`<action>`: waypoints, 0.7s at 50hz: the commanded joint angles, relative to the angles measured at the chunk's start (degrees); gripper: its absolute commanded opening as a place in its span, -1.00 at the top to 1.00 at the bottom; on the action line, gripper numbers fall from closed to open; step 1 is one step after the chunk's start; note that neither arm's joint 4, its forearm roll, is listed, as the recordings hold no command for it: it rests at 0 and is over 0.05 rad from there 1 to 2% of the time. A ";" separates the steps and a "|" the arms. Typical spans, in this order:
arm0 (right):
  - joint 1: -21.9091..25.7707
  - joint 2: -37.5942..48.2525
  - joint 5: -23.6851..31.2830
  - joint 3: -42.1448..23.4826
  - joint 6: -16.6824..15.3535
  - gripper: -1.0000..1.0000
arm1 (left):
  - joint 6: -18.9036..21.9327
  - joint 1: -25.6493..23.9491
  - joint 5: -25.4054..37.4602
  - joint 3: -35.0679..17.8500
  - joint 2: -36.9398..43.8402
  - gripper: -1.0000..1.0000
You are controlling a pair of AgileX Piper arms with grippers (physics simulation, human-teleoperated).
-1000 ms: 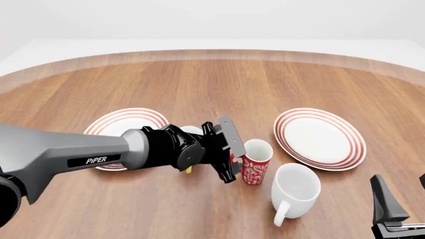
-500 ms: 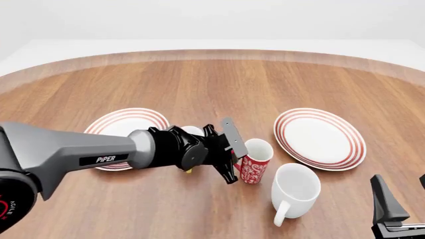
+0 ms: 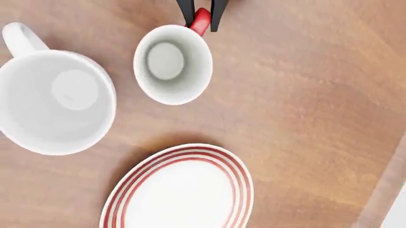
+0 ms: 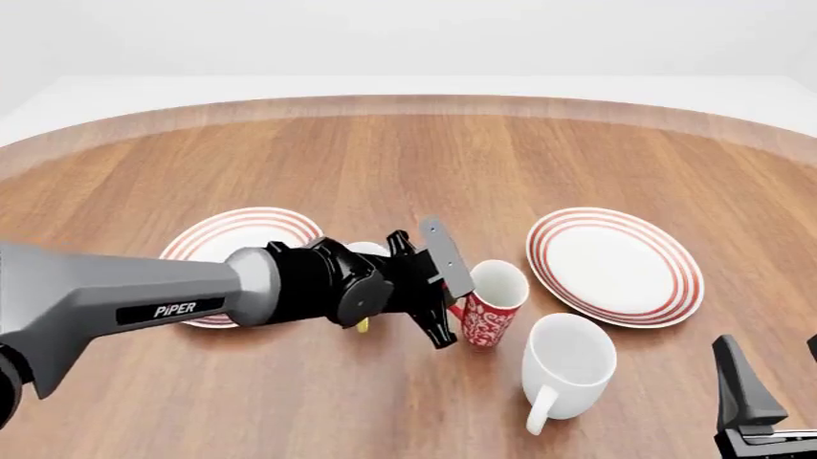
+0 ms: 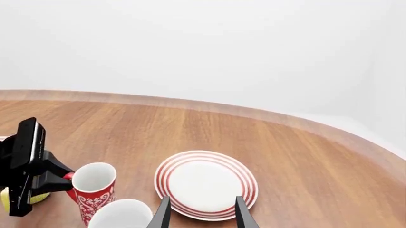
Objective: Put the red mug on the left plate.
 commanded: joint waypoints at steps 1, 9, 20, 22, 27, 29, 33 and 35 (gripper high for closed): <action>0.10 0.00 -0.22 0.00 -0.25 -1.00 | -1.76 -0.35 0.02 0.13 -2.87 1.00; 0.22 0.00 -0.36 0.00 -0.51 -1.00 | -4.28 -1.11 0.04 0.55 -5.40 1.00; 0.39 0.00 -0.46 0.00 -0.73 -1.00 | -5.35 -0.90 0.83 0.57 -8.36 1.00; 0.43 0.00 -0.48 0.00 -0.77 -1.00 | -5.98 -0.68 0.73 0.55 -8.88 1.00; 0.51 0.00 -0.46 0.01 -0.88 -1.00 | -5.76 0.29 0.23 1.32 -9.79 1.00; 0.57 0.00 -0.52 0.01 -0.97 -1.00 | -5.99 1.05 0.18 1.30 -10.35 1.00; 0.62 0.00 -0.58 0.01 -1.08 -1.00 | -6.01 1.31 -0.12 2.23 -11.42 1.00; 0.61 0.00 -0.57 0.01 -1.13 -1.00 | -6.22 1.57 -0.37 2.47 -11.84 1.00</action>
